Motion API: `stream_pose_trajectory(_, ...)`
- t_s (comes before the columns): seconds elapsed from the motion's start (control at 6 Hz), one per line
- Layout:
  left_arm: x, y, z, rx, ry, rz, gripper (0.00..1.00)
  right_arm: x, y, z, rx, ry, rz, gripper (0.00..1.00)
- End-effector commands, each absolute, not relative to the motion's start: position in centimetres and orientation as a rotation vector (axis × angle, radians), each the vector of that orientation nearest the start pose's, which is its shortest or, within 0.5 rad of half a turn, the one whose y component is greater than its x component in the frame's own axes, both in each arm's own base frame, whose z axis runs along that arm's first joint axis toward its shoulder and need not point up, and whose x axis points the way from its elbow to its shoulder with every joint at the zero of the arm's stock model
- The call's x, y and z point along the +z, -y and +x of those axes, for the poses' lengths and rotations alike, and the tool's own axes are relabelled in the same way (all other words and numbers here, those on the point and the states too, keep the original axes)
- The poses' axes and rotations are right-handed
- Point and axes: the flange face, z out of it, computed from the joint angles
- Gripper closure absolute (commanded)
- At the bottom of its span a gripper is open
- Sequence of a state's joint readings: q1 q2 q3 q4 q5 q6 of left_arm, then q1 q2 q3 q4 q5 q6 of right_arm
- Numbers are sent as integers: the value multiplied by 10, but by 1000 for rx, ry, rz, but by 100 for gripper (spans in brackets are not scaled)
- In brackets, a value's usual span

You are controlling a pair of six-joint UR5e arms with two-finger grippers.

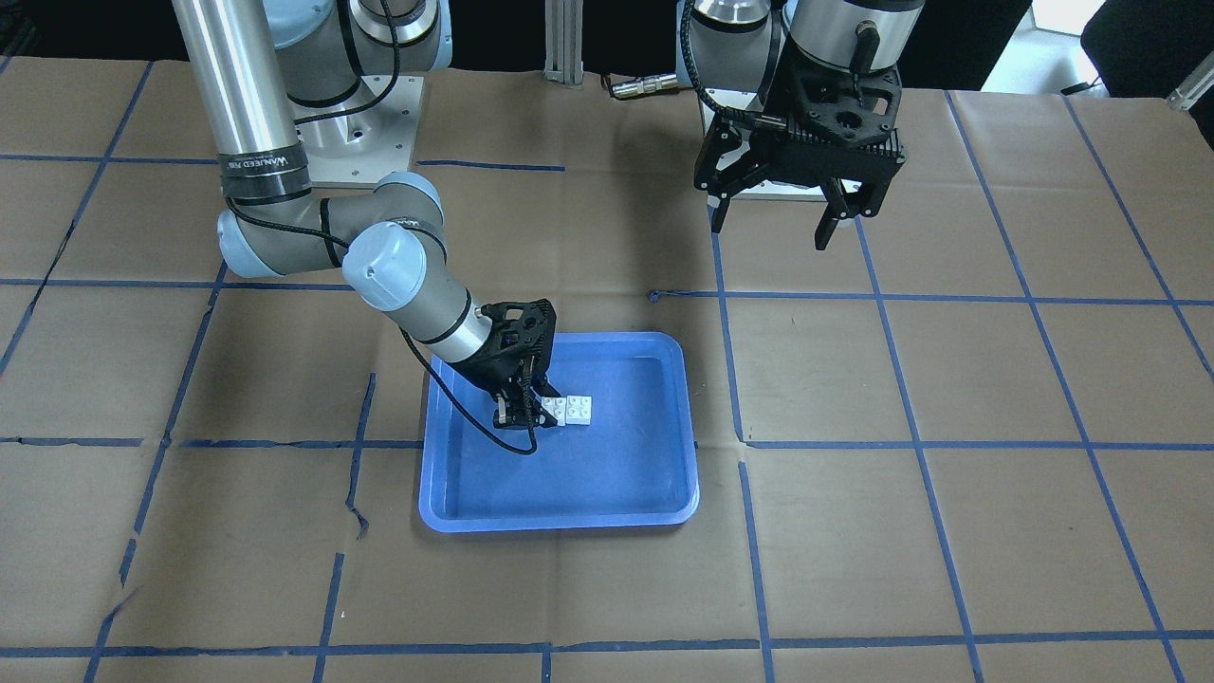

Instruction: Assemble white blocks and place on blue tray

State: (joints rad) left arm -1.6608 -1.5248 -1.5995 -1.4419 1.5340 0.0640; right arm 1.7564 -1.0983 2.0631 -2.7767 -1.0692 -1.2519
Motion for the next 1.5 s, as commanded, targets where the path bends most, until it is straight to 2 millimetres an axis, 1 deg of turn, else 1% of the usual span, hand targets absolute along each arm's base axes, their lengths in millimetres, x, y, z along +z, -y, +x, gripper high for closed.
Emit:
stream_pose_trajectory(0.0,510,472,-180,-233,-3162,247,1,158,491,277,-647,-2020,-1880,66)
stream_pose_trajectory(0.33,510,472,-180,-231,-3162,245,1,159,491,277,-649,-2018,-1880,66)
stream_pose_trajectory(0.5,510,472,-180,-231,-3162,245,1,159,491,277,-649,-2018,-1880,64)
stream_pose_trajectory(0.67,509,471,-180,-228,-3162,250,1,159,491,277,-645,-2032,-1861,48)
stream_pose_trajectory(0.83,509,471,-180,-228,-3162,247,1,158,491,277,-642,-2036,-1853,38)
stream_pose_trajectory(1.33,509,471,-180,-231,-3162,250,1,160,492,277,-649,-2034,-1854,30)
